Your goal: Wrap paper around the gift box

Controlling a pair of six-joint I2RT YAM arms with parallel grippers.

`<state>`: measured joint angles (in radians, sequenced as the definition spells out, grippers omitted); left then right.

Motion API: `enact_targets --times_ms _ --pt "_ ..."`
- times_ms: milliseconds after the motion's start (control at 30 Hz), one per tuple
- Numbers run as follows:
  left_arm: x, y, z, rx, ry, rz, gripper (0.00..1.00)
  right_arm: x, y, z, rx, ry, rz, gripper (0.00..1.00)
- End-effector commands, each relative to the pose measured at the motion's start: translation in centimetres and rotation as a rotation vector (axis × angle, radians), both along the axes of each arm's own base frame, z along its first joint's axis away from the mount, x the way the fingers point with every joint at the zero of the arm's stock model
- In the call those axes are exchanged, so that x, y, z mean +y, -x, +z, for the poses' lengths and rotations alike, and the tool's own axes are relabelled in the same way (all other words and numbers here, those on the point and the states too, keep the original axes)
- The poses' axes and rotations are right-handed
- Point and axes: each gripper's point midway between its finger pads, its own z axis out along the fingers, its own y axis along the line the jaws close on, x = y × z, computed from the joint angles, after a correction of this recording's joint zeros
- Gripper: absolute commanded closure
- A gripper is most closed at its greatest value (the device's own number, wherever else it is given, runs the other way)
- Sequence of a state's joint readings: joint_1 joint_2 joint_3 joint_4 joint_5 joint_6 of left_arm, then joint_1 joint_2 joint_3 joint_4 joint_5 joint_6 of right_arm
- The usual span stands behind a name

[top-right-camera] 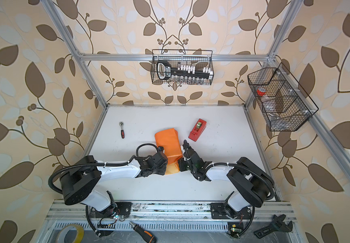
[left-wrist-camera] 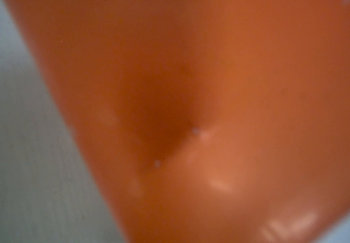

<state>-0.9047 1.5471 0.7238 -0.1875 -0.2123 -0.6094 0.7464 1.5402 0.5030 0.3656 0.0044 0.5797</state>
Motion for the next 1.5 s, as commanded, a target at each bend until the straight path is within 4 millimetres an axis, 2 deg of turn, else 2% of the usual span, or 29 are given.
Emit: enact_targets --times_ms 0,267,533,700,867,1000,1167,1467 --pt "-0.4 0.0 0.8 -0.015 0.013 -0.011 0.70 -0.1 0.1 -0.6 -0.007 -0.004 -0.016 0.84" --pt "-0.4 0.1 2.9 -0.042 0.052 -0.018 0.49 -0.3 0.3 -1.6 0.006 0.002 -0.017 0.85" --pt "0.1 -0.5 8.0 -0.190 0.094 -0.068 0.27 -0.3 0.4 -1.8 0.004 -0.001 -0.014 0.86" --pt "-0.5 -1.5 11.4 -0.396 0.052 -0.254 0.21 -0.3 0.4 -1.7 0.000 -0.007 -0.014 0.86" --pt "-2.8 -1.5 14.0 -0.648 0.028 -0.533 0.14 -0.4 0.6 -1.9 0.003 -0.014 -0.012 0.86" --pt "-4.3 -1.7 14.2 -0.758 -0.047 -0.694 0.10 -0.2 0.6 -2.0 0.007 -0.031 -0.009 0.86" --pt "-6.0 -2.2 12.6 -0.832 -0.155 -0.865 0.08 -0.2 0.5 -2.1 0.016 -0.061 -0.018 0.86" --pt "-7.2 -4.4 11.4 -0.868 -0.278 -0.920 0.05 -0.5 0.7 -2.2 0.020 -0.073 -0.027 0.87"
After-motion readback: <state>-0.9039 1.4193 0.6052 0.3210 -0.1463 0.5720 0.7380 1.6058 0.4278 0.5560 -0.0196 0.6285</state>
